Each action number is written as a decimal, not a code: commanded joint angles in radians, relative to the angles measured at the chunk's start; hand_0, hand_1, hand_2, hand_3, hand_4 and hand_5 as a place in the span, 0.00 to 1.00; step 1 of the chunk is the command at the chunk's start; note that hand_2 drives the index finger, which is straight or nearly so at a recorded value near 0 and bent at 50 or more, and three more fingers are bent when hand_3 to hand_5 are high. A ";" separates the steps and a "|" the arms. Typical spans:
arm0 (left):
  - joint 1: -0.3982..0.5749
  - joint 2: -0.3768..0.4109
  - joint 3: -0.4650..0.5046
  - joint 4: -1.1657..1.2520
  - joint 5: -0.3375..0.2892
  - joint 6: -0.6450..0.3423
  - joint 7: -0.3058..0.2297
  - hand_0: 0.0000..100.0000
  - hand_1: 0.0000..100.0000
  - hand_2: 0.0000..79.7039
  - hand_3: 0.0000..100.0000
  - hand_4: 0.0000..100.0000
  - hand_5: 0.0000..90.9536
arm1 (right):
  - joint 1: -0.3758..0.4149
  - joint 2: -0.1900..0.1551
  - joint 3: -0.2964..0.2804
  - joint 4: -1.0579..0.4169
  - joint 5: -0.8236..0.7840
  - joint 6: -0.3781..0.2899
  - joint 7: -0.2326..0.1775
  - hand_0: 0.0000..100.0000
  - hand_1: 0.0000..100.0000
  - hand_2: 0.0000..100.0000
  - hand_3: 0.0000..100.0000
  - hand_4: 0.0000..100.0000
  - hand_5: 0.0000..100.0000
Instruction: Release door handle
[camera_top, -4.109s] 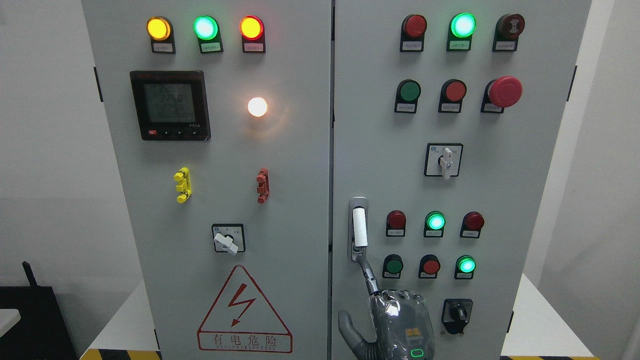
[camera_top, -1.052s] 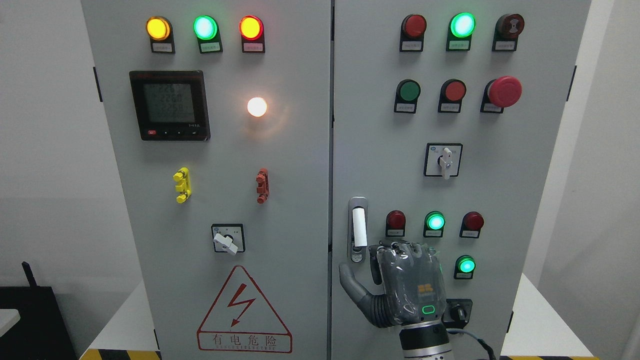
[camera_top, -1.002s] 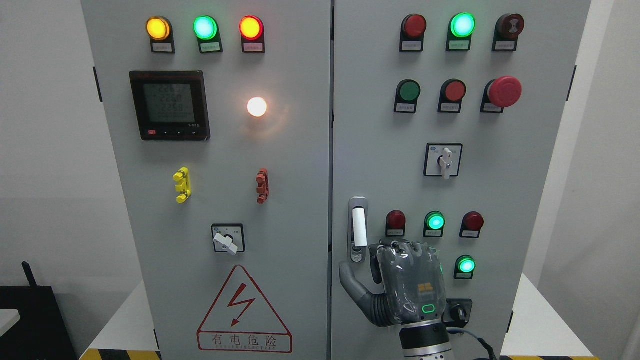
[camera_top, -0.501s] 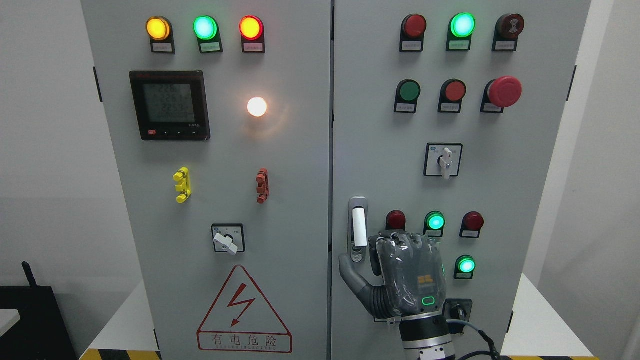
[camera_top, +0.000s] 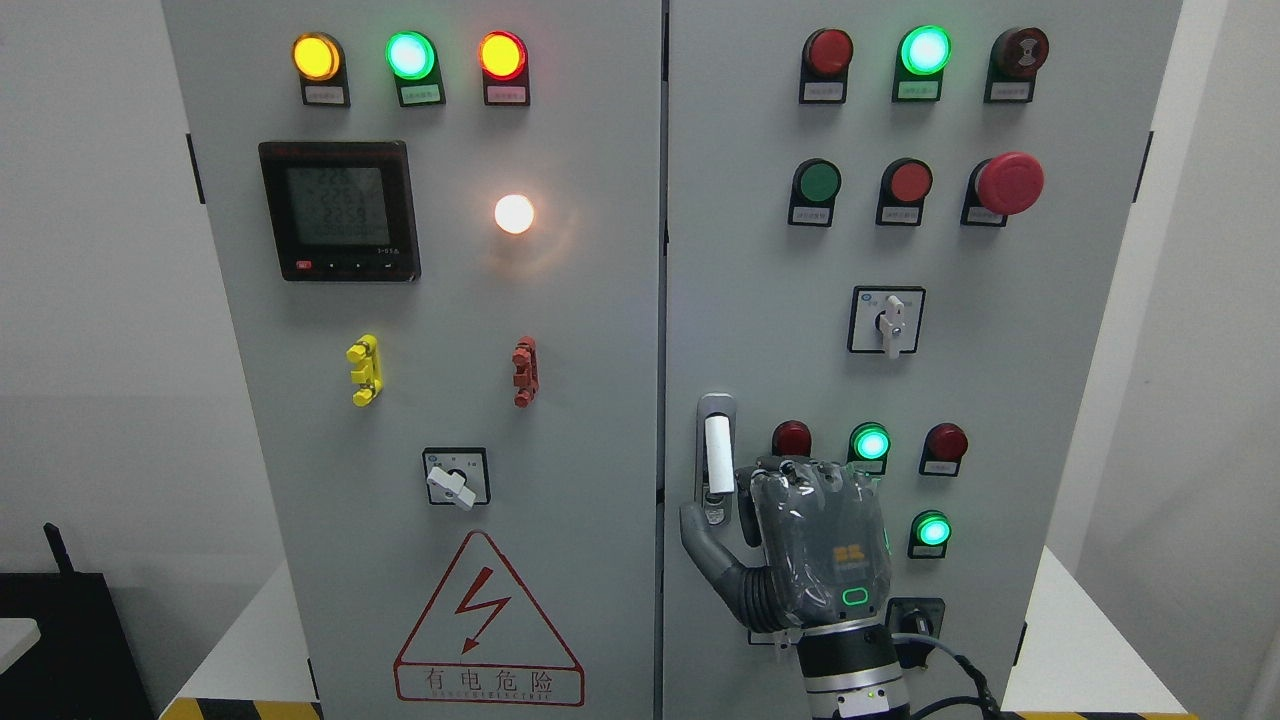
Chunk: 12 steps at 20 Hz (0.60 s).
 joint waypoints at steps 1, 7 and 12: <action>0.000 0.000 0.000 -0.009 -0.028 -0.001 0.001 0.12 0.39 0.00 0.00 0.00 0.00 | -0.009 0.000 -0.001 0.013 0.001 0.003 0.000 0.33 0.49 1.00 1.00 1.00 0.99; 0.000 0.000 0.000 -0.009 -0.028 -0.001 0.001 0.12 0.39 0.00 0.00 0.00 0.00 | -0.034 0.001 -0.001 0.038 0.003 0.003 -0.001 0.34 0.51 1.00 1.00 1.00 0.99; 0.000 0.000 0.000 -0.009 -0.028 -0.001 0.001 0.12 0.39 0.00 0.00 0.00 0.00 | -0.034 0.000 -0.004 0.041 0.003 0.007 -0.001 0.35 0.53 1.00 1.00 1.00 0.99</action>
